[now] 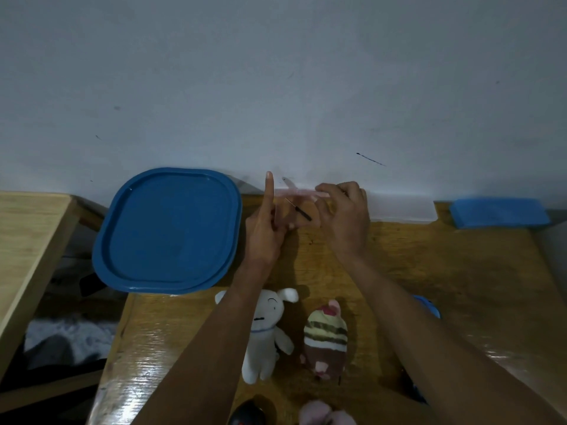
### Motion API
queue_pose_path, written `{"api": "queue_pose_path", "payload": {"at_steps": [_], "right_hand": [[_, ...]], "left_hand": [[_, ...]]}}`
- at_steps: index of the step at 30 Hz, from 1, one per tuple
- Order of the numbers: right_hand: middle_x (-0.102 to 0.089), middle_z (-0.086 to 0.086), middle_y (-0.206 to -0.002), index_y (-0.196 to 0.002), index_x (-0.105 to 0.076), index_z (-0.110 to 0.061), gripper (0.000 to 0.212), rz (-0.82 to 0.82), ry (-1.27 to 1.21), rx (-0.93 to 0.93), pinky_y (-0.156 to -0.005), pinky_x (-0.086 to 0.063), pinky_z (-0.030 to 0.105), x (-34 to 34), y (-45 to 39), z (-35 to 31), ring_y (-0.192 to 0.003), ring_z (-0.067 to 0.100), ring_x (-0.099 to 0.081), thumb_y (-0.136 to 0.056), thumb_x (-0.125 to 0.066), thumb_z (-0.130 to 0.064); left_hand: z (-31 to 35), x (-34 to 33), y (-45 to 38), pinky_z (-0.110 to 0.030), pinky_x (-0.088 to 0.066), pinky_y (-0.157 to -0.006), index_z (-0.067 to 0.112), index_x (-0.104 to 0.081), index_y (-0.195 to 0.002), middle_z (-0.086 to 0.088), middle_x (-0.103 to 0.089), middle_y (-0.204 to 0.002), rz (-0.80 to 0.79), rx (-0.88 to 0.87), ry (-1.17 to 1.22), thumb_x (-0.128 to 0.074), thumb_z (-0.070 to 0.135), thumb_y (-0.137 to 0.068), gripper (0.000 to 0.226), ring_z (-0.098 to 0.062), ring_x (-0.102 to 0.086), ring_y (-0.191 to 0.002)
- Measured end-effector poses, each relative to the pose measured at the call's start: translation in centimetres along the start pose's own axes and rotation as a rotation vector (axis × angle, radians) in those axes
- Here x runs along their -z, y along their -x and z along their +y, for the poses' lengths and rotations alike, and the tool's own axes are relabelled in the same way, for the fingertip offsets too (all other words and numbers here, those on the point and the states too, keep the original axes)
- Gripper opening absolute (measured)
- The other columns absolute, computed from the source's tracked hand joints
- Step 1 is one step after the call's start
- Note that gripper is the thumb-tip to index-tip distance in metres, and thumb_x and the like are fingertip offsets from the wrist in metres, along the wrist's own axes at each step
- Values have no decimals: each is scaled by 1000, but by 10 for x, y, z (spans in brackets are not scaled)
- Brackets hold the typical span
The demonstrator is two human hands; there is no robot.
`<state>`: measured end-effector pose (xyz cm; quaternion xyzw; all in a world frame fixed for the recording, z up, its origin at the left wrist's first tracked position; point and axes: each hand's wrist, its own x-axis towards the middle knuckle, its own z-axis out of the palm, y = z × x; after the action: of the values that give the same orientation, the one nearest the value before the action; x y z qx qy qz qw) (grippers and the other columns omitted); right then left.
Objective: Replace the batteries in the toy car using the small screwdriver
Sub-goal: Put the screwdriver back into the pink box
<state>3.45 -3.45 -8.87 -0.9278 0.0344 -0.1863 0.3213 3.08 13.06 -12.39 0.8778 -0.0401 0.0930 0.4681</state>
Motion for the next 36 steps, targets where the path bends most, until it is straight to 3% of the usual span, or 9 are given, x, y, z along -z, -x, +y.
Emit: {"api": "queue_pose_path", "payload": {"at_steps": [4, 8, 11, 15, 18, 23, 30, 33, 36], "right_hand": [[-60, 2, -122, -116, -69, -19, 21, -126, -77, -16, -83, -51, 24, 3, 18, 5, -108, 16, -58, -94, -68, -20], [-67, -4, -107, -113, -67, -22, 23, -215, -79, -82, -70, -46, 14, 0, 26, 4, -91, 10, -63, -92, -71, -28], [-71, -4, -108, -123, -67, -24, 32, -202, -125, -149, -71, -48, 12, -1, 23, -1, -89, 7, -64, -93, -70, -32], [-72, -1, -120, -130, -66, -21, 39, -186, -142, -200, -85, -52, 18, -3, 19, -5, -100, 10, -67, -91, -72, -26], [-72, 0, -121, -129, -66, -20, 39, -177, -141, -201, -87, -54, 21, -5, 19, -6, -102, 11, -68, -91, -73, -25], [-73, -1, -111, -126, -69, -21, 35, -188, -89, -196, -79, -53, 21, -7, 18, -6, -93, 11, -67, -91, -72, -25], [-74, 1, -114, -120, -72, -24, 26, -356, 81, -249, -81, -54, 29, 11, 3, -26, -98, 21, -69, -97, -64, -30], [-72, 1, -119, -125, -69, -24, 31, -276, 6, -266, -87, -56, 32, 30, -4, -49, -104, 21, -67, -98, -62, -37], [-72, 0, -118, -129, -65, -26, 37, -213, -182, -290, -86, -60, 34, 42, -6, -84, -98, 16, -69, -96, -64, -41]], "left_hand": [[5, 1, -1, -42, -58, -62, 36, -11, -158, -1, -60, -71, -3, 33, -28, -67, 12, -95, 89, -16, -60, -62], [4, 4, 0, -27, -57, -80, 26, -35, -156, -5, -73, -107, -34, 62, -13, -77, 21, -88, 80, -13, -67, -89], [4, 7, 0, -28, -57, -75, 17, -49, -148, -7, -74, -107, -22, 31, 51, -65, 26, -98, 53, -16, -69, -87], [6, 7, -1, -4, -48, -79, 2, -68, -124, -11, -74, -110, 7, 0, 75, -65, 8, -96, 29, -9, -65, -95], [6, 6, -1, -3, -46, -81, 2, -71, -118, -11, -75, -108, 12, -27, 64, -66, 5, -95, 24, 1, -61, -93], [6, 5, -1, -35, -59, -82, 7, -74, -114, -6, -75, -103, -21, 3, 63, -66, 6, -94, 21, -15, -69, -92], [33, 15, -8, -32, -54, -90, 21, -55, -143, -10, -69, -124, -183, 238, -163, -52, 18, -104, 39, -23, -66, -104], [54, 33, -7, -36, -53, -93, 24, -41, -153, -14, -64, -129, -159, 97, -151, -55, 30, -103, 52, -28, -63, -110], [76, 77, -5, -31, -53, -93, 26, -46, -150, -9, -70, -120, -60, 3, -32, -56, 46, -100, 55, -20, -65, -104]]}}
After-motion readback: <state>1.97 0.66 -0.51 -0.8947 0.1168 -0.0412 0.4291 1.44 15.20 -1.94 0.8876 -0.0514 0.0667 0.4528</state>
